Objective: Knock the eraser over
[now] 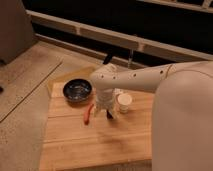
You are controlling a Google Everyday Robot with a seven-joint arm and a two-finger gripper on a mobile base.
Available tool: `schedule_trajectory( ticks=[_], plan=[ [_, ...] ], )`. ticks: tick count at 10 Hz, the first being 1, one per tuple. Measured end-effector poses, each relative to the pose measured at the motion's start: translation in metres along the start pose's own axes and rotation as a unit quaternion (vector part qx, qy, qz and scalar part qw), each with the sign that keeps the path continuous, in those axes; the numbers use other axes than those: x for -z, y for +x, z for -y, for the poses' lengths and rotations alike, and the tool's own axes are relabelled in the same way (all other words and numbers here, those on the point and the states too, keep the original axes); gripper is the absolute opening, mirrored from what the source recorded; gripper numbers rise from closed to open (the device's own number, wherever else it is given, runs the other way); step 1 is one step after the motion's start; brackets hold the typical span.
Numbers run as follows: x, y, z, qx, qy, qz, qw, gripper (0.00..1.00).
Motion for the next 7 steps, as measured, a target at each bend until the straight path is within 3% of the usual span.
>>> schedule_trajectory(
  ticks=[1, 2, 3, 4, 5, 7],
  plan=[
    [0.000, -0.006, -0.001, 0.016, -0.001, 0.003, 0.9999, 0.65],
    [0.000, -0.025, -0.012, 0.078, -0.003, 0.021, 0.9967, 0.65],
    [0.001, -0.034, -0.021, 0.111, -0.005, 0.035, 0.9932, 0.65],
    [0.006, -0.048, -0.036, 0.157, -0.006, 0.065, 0.9855, 0.65],
    [0.020, -0.060, -0.051, 0.207, -0.006, 0.108, 0.9724, 0.65],
    [0.037, -0.063, -0.060, 0.244, -0.001, 0.141, 0.9596, 0.65]
  ],
)
